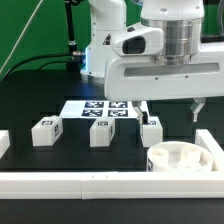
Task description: Assemble stool
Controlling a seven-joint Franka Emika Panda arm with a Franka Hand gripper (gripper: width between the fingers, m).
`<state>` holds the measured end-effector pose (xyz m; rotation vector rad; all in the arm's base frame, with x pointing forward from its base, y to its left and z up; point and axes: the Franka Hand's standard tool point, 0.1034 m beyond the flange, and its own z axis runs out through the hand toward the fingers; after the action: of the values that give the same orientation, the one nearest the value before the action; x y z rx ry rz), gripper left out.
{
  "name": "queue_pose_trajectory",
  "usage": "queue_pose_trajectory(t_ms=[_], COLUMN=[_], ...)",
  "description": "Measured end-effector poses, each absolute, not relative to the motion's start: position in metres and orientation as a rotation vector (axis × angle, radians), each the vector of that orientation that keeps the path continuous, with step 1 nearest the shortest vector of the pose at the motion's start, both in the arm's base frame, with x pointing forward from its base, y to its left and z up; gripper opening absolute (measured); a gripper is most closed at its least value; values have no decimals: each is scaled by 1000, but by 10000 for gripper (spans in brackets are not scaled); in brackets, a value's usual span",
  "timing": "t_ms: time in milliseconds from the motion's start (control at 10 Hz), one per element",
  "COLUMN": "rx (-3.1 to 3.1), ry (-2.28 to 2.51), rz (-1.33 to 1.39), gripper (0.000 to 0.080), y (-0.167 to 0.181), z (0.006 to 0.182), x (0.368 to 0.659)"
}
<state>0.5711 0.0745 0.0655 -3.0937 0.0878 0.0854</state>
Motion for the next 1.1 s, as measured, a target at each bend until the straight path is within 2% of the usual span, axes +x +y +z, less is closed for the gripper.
queue_pose_trajectory(t_ms=[300,400,500,600,800,1100], rx=[-3094,-3093,-3077,-3061,-3027,-2943], ry=[40,-23,-29,-24,6,-5], rz=[119,203,439,572,720,1029], gripper=[649,649,649,649,649,649], y=[74,66,58,52,56,55], z=[65,57,60,77,67,65], x=[568,560,553,572,578,564])
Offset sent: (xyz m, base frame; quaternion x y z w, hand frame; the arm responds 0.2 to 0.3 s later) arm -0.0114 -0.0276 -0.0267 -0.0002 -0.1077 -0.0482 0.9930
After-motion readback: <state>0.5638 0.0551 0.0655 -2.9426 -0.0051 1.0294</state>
